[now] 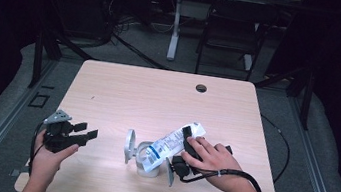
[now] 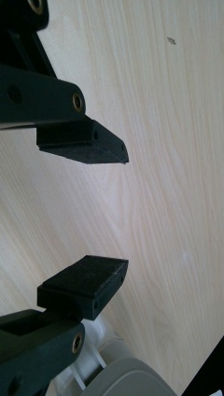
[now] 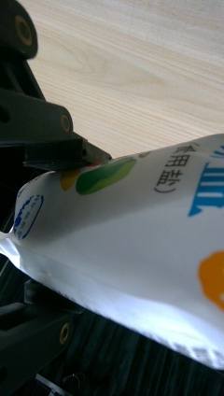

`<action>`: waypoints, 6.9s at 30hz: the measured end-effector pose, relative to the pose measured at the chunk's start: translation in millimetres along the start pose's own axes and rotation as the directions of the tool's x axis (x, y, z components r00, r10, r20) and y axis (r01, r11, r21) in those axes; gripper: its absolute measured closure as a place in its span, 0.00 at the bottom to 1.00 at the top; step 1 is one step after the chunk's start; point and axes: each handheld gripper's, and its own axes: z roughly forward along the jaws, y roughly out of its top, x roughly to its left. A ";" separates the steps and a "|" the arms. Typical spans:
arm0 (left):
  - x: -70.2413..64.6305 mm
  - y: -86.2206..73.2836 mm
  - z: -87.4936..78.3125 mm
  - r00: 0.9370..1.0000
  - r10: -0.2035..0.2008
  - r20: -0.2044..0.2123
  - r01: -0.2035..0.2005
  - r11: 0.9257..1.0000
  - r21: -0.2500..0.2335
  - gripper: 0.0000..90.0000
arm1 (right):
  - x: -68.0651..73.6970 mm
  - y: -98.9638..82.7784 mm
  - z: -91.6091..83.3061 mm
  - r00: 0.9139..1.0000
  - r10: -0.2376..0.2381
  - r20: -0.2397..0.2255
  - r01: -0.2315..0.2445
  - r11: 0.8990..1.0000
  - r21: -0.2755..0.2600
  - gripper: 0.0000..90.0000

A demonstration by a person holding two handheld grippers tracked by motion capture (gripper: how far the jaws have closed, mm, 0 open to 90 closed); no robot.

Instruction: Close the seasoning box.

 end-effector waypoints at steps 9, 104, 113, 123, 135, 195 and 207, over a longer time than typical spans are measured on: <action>-0.3 -0.1 0.4 1.000 0.000 0.000 0.000 1.000 0.001 0.47 | 0.2 0.2 -0.2 1.000 -0.001 0.002 0.001 1.000 0.000 0.55; 2.7 -1.3 -0.2 1.000 -0.009 -0.003 0.009 1.000 -0.001 0.47 | -3.9 5.0 -5.8 1.000 0.026 -0.012 -0.026 1.000 0.010 0.67; 2.6 -1.1 -0.5 1.000 -0.008 -0.002 0.008 1.000 -0.002 0.47 | -5.0 5.6 -6.3 0.999 0.028 -0.015 -0.028 1.000 0.014 0.68; 2.5 -1.6 0.4 1.000 -0.009 -0.003 0.009 1.000 -0.003 0.47 | -5.9 5.9 -6.6 0.999 0.034 -0.021 -0.033 0.999 0.017 0.70; 2.0 -1.6 0.8 1.000 -0.009 0.000 0.009 1.000 -0.001 0.47 | -7.0 5.7 -7.5 0.999 0.039 -0.023 -0.039 0.999 0.011 0.71; 2.7 -1.0 -1.0 1.000 -0.013 -0.004 0.013 1.000 -0.007 0.47 | -13.6 8.2 -10.7 0.998 0.052 -0.035 -0.051 0.998 0.024 0.86; 2.8 -1.4 -0.4 1.000 -0.015 -0.001 0.015 1.000 -0.008 0.47 | -16.8 6.3 -11.7 0.998 0.051 -0.034 -0.049 0.998 0.033 0.89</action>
